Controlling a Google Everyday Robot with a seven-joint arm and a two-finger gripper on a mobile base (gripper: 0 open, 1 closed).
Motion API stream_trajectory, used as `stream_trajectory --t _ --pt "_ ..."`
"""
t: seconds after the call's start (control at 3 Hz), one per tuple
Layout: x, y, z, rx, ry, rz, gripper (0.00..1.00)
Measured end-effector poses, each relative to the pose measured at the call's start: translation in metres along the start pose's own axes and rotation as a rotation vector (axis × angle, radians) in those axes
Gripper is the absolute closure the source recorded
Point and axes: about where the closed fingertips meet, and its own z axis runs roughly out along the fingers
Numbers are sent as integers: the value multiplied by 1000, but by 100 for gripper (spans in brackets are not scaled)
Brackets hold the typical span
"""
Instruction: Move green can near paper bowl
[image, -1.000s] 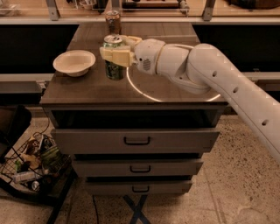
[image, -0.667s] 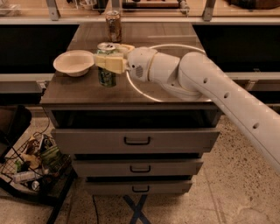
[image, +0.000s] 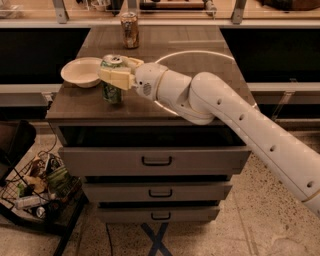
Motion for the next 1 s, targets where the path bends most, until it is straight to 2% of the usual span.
stream_trajectory --t 1.0 --pt "-1 6 5 -11 0 -1 28"
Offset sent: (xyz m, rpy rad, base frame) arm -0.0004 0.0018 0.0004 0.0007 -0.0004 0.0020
